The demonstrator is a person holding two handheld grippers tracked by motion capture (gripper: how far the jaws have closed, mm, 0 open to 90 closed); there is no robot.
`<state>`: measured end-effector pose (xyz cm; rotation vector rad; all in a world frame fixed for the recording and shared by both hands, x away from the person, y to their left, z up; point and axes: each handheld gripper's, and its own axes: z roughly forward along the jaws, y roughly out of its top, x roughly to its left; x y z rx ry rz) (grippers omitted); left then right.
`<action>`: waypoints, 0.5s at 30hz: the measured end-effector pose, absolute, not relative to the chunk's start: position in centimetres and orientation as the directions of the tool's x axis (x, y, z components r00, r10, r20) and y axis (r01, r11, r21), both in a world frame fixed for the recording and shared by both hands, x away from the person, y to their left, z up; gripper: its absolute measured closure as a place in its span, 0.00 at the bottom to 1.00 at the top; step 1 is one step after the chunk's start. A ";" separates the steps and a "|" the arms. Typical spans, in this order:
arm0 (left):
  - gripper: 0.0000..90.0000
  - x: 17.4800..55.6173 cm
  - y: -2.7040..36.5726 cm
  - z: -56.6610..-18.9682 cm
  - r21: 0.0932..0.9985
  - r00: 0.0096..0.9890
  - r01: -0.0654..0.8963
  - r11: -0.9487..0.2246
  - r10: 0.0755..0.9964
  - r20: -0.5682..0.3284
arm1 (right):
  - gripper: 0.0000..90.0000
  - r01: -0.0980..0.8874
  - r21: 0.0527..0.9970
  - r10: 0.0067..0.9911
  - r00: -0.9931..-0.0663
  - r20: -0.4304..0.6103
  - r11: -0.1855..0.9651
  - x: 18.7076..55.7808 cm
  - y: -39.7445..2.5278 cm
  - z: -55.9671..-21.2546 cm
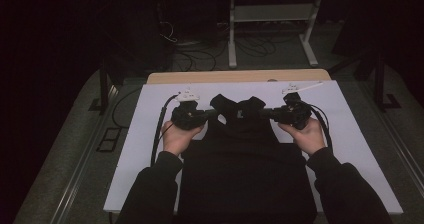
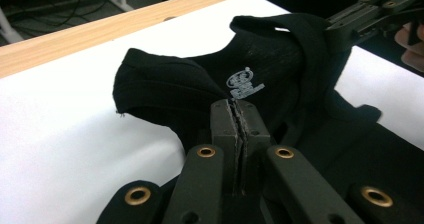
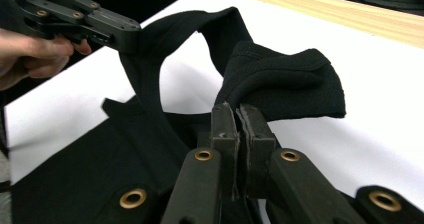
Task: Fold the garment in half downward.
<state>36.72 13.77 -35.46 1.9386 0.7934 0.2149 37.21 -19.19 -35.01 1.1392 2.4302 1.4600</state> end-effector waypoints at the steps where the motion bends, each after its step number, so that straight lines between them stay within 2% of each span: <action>1: 0.97 36.4 13.8 -35.5 0.852 0.771 0.434 -0.293 0.610 -0.183 | 0.95 0.552 0.791 0.629 -0.721 0.292 0.265 37.0 -19.2 -35.0; 15: 0.97 32.6 14.1 -36.1 0.858 0.810 0.399 -0.323 0.563 -0.164 | 0.94 0.526 0.792 0.606 -0.751 0.263 0.309 33.8 -19.0 -35.0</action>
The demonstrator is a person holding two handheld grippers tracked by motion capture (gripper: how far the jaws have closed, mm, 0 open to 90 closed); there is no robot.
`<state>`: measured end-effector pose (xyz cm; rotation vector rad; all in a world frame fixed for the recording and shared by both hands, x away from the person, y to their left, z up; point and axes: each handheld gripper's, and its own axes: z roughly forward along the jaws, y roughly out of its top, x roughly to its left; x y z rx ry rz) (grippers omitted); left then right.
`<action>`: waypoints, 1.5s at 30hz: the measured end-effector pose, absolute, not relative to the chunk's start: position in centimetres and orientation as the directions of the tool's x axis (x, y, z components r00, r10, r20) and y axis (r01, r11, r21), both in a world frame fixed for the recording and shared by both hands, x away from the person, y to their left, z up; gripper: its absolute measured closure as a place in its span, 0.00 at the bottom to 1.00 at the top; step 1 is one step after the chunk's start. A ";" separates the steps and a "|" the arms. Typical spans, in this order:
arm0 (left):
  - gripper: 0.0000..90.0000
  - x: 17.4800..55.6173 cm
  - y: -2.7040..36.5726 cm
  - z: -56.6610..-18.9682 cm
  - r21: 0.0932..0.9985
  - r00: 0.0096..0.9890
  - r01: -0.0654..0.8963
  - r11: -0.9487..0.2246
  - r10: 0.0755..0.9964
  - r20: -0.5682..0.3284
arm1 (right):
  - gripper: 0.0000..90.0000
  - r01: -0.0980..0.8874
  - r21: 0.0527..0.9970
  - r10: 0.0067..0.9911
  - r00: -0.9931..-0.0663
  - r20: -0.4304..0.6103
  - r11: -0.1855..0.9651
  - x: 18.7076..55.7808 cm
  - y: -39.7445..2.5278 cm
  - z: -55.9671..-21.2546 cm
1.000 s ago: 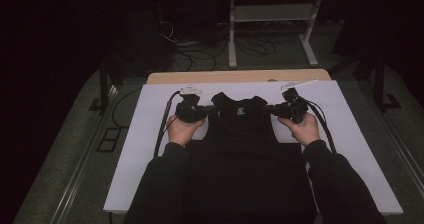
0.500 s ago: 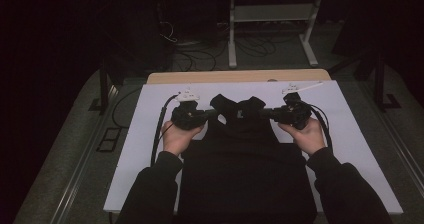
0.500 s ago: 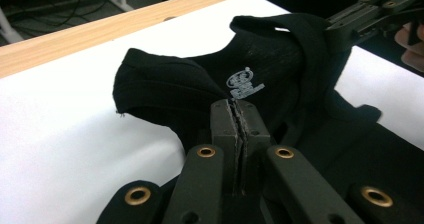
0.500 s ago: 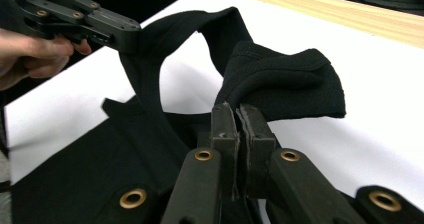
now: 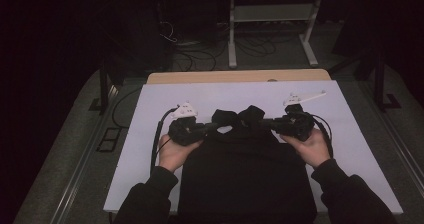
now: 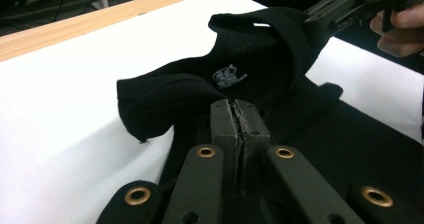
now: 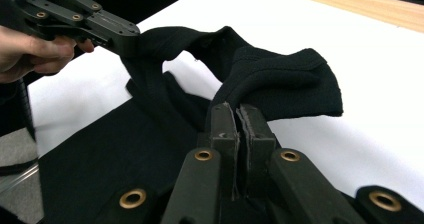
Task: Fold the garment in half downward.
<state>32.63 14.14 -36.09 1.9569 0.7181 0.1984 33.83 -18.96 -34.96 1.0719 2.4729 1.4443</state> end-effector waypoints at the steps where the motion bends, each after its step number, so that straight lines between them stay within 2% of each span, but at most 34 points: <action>1: 0.97 32.3 14.2 -36.2 0.857 0.814 0.396 -0.331 0.558 -0.160 | 0.94 0.527 0.790 0.607 -0.751 0.260 0.312 33.5 -18.9 -35.0; 15: 0.97 28.8 14.5 -39.0 0.835 0.844 0.408 -0.368 0.502 -0.191 | 0.94 0.498 0.759 0.567 -0.797 0.208 0.421 29.7 -18.1 -36.7; 31: 0.97 27.0 14.0 -40.9 0.787 0.863 0.430 -0.443 0.458 -0.214 | 0.94 0.533 0.699 0.563 -0.796 0.222 0.477 27.6 -19.1 -39.7; 45: 0.97 25.3 13.8 -41.9 0.739 0.889 0.408 -0.536 0.417 -0.189 | 0.94 0.546 0.640 0.530 -0.812 0.245 0.541 26.3 -18.5 -41.4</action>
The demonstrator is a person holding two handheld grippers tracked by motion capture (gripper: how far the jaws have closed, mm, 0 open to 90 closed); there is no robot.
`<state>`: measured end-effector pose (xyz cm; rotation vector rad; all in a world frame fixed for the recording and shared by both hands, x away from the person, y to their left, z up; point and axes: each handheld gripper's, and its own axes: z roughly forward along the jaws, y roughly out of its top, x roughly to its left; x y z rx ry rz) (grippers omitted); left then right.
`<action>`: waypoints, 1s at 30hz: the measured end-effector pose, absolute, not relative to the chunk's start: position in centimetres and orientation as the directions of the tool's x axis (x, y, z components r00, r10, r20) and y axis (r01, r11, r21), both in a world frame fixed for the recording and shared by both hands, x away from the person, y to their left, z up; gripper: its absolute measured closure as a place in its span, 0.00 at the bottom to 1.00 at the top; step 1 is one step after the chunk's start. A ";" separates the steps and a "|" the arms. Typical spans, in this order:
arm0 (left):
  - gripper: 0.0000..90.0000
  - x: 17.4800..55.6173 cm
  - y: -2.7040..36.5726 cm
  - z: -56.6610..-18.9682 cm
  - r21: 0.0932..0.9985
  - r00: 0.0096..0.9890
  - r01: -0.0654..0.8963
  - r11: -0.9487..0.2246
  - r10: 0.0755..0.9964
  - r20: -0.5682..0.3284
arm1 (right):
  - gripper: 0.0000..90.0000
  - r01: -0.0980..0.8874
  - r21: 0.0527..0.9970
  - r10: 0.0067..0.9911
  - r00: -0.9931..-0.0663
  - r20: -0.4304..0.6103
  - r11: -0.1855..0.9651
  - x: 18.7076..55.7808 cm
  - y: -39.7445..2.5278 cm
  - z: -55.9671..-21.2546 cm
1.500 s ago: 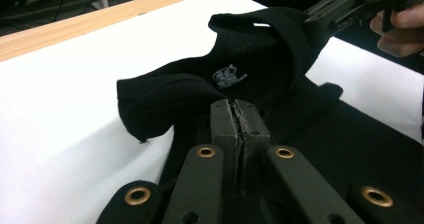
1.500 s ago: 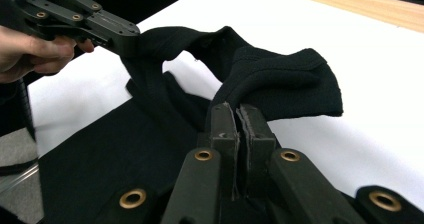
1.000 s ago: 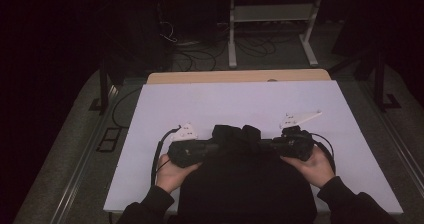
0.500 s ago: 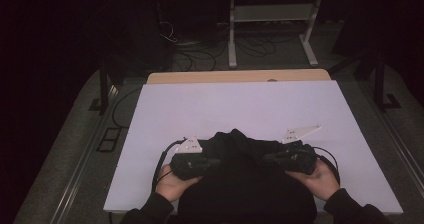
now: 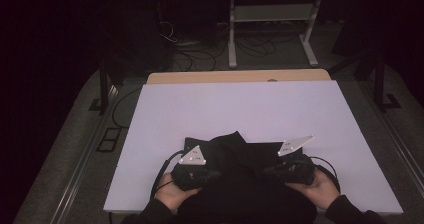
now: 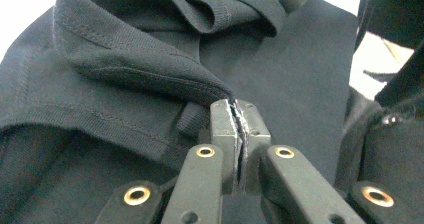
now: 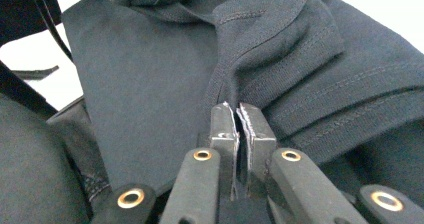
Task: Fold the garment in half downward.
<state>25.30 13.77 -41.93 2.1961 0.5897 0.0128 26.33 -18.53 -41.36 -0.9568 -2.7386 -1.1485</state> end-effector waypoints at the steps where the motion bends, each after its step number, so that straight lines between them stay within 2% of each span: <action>1: 0.97 25.2 13.8 -42.0 0.736 0.890 0.409 -0.539 0.415 -0.191 | 0.94 0.551 0.635 0.532 -0.810 0.249 0.542 26.2 -18.5 -41.5; 12: 0.97 24.5 13.7 -42.7 0.704 0.898 0.408 -0.582 0.395 -0.193 | 0.93 0.544 0.589 0.503 -0.826 0.252 0.598 25.2 -18.0 -42.4; 30: 0.96 23.5 14.1 -43.0 0.683 0.903 0.406 -0.608 0.380 -0.199 | 0.92 0.550 0.581 0.500 -0.824 0.265 0.600 24.0 -18.3 -42.4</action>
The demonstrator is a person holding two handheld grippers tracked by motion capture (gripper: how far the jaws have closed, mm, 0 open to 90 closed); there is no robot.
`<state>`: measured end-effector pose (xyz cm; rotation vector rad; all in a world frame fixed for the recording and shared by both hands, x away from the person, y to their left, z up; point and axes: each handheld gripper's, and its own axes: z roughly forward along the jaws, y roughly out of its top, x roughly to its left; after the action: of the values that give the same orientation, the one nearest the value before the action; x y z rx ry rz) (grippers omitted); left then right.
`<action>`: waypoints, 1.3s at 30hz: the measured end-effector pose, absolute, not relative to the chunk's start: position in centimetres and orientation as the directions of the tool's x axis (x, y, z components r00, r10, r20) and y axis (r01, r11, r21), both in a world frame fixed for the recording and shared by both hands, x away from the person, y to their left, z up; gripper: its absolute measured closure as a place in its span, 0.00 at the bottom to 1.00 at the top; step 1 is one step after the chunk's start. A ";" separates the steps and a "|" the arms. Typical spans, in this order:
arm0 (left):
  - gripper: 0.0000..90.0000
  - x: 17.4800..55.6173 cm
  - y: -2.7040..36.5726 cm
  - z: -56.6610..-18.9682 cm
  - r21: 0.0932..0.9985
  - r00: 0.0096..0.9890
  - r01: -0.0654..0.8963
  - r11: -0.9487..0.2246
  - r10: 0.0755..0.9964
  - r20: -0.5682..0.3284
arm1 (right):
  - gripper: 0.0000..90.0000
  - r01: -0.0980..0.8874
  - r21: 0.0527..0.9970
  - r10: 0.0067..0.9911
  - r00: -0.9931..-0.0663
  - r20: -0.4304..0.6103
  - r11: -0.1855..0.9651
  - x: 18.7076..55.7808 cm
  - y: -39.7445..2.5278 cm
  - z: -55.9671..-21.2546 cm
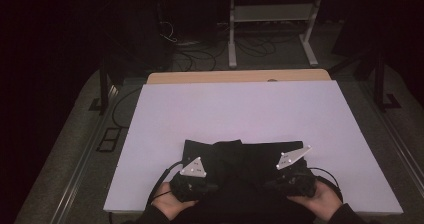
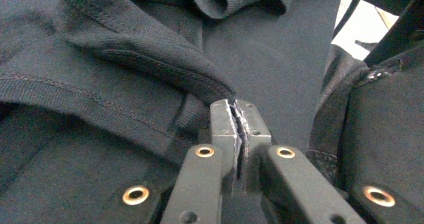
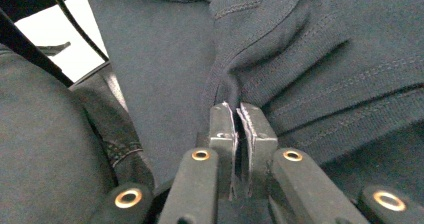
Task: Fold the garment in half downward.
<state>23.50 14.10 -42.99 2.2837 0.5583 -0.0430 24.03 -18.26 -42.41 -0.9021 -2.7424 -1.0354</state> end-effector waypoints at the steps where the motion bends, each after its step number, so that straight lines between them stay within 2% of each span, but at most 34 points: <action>1: 0.96 23.5 14.1 -43.0 0.682 0.903 0.407 -0.607 0.381 -0.200 | 0.92 0.551 0.580 0.498 -0.825 0.268 0.600 24.0 -18.3 -42.4; 9: 0.89 23.3 14.4 -42.8 0.687 0.897 0.419 -0.594 0.390 -0.210 | 0.80 0.558 0.594 0.511 -0.817 0.268 0.580 23.8 -18.5 -42.1; 18: 0.68 23.0 15.6 -42.1 0.725 0.891 0.416 -0.549 0.407 -0.203 | 0.63 0.559 0.636 0.533 -0.805 0.261 0.532 23.6 -19.4 -41.1; 28: 0.41 23.5 17.3 -41.0 0.772 0.861 0.435 -0.463 0.466 -0.206 | 0.41 0.545 0.675 0.548 -0.801 0.243 0.497 23.7 -20.6 -40.0; 33: 0.32 24.0 18.1 -40.4 0.783 0.856 0.434 -0.445 0.473 -0.206 | 0.32 0.543 0.696 0.559 -0.793 0.241 0.470 23.9 -21.4 -39.3; 39: 0.18 24.7 19.1 -39.8 0.799 0.850 0.435 -0.415 0.482 -0.213 | 0.14 0.541 0.704 0.571 -0.787 0.232 0.459 24.3 -22.1 -38.6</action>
<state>24.74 19.14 -39.76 2.0624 0.6691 0.0613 24.26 -22.05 -38.59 -1.0355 -2.7157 -1.2887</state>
